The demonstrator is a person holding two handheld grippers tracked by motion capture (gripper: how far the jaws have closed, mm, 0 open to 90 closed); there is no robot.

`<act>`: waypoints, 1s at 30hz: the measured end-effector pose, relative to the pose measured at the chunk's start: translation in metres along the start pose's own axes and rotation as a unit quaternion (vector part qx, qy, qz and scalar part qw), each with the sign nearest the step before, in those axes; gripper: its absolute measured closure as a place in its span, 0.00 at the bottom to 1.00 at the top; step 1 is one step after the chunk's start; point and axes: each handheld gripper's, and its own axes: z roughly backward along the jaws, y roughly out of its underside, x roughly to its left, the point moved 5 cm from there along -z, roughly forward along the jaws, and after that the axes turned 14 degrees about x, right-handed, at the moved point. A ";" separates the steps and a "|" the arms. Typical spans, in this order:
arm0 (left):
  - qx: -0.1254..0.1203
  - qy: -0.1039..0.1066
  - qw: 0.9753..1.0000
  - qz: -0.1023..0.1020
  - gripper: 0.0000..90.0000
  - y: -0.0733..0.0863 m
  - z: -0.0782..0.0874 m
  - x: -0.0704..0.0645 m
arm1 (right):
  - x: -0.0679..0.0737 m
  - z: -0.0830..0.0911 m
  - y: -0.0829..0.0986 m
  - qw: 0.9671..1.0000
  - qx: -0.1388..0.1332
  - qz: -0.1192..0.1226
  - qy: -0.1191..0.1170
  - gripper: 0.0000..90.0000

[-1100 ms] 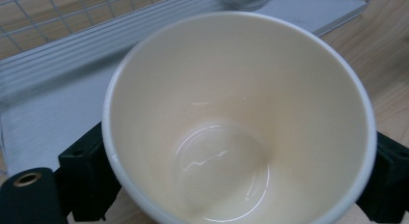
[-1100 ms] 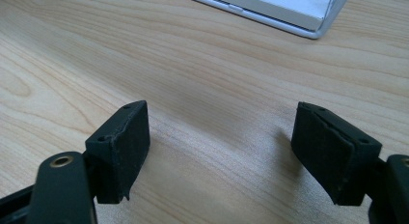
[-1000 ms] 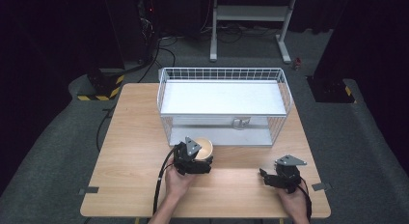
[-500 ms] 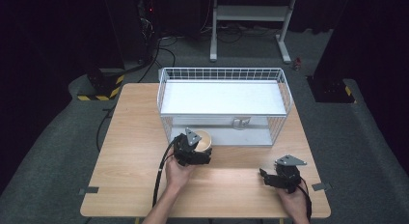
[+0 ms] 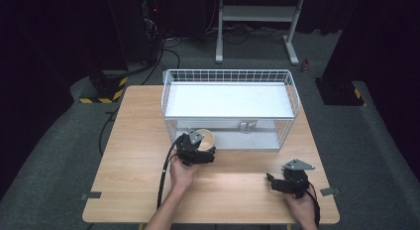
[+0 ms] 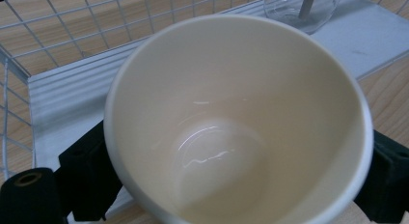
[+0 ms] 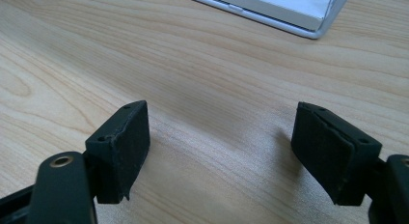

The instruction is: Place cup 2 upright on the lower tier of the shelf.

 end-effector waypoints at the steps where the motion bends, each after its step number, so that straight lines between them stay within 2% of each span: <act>1: 0.000 -0.001 1.000 -0.001 0.11 -0.001 -0.001 0.000 | 0.000 0.000 0.000 1.000 0.000 0.000 0.000 0.24; 13: 0.002 -0.003 1.000 0.003 0.10 -0.010 -0.008 0.004 | 0.000 0.000 0.000 1.000 0.000 0.000 0.000 0.24; 17: -0.006 -0.004 1.000 0.009 0.10 -0.012 -0.012 0.005 | 0.000 0.000 0.000 1.000 0.000 -0.001 0.000 0.24; 30: -0.028 -0.017 0.999 0.006 0.10 -0.016 -0.021 0.009 | 0.000 0.000 0.000 1.000 0.000 -0.001 0.001 0.24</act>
